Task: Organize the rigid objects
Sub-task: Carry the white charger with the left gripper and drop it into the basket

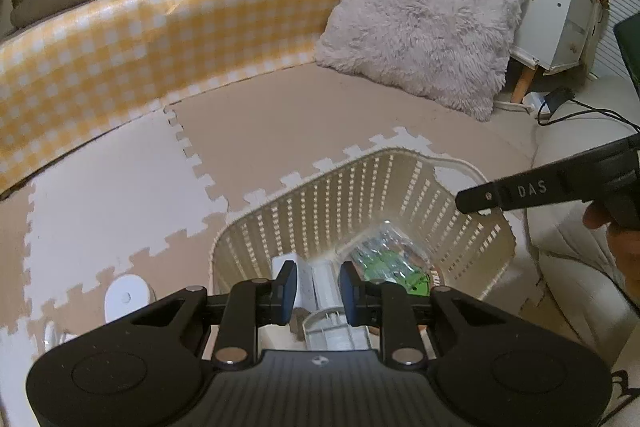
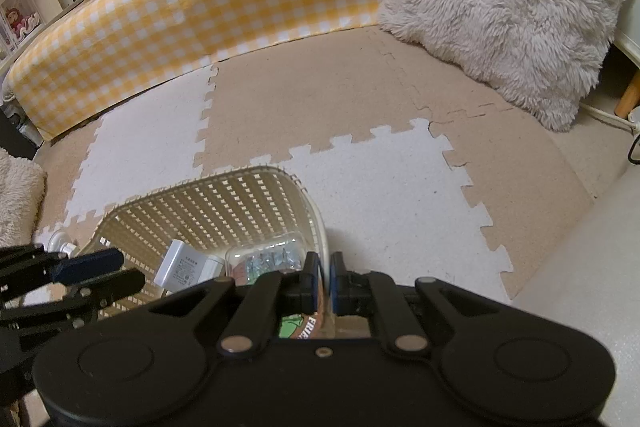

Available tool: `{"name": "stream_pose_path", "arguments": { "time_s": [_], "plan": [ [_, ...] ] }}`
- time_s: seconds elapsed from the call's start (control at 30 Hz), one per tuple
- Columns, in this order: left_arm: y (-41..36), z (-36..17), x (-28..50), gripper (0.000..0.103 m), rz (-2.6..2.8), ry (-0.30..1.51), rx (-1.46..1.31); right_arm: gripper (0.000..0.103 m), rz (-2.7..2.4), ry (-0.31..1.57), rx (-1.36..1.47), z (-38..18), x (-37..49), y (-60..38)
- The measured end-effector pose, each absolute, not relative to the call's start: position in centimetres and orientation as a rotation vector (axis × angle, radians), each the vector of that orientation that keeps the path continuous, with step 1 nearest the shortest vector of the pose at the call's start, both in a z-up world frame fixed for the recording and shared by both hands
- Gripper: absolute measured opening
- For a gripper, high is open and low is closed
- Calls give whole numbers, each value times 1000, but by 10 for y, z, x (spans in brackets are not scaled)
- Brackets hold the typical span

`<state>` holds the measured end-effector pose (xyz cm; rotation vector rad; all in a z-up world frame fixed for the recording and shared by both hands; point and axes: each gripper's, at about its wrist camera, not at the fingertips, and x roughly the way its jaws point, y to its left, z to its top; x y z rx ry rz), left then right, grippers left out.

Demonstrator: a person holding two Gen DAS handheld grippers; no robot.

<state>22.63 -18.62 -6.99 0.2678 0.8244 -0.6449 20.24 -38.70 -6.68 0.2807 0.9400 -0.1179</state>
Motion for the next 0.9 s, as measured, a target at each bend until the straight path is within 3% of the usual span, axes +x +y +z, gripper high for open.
{"name": "stream_pose_path", "arguments": {
  "time_s": [0.37,0.57,0.7,0.9],
  "plan": [
    [-180,-63,208,29,-646,861,212,6,-118,940,283,-66,202,-387],
    [-172,-55,195,57,-622,853,185,5,-118,921,297,-64,199,-390],
    [-167,-50,185,91,-603,821,183,5,-118,915,290,-61,198,-389],
    [-154,-46,171,103,-584,785,151,5,-126,901,260,-58,196,-386]
  ]
}}
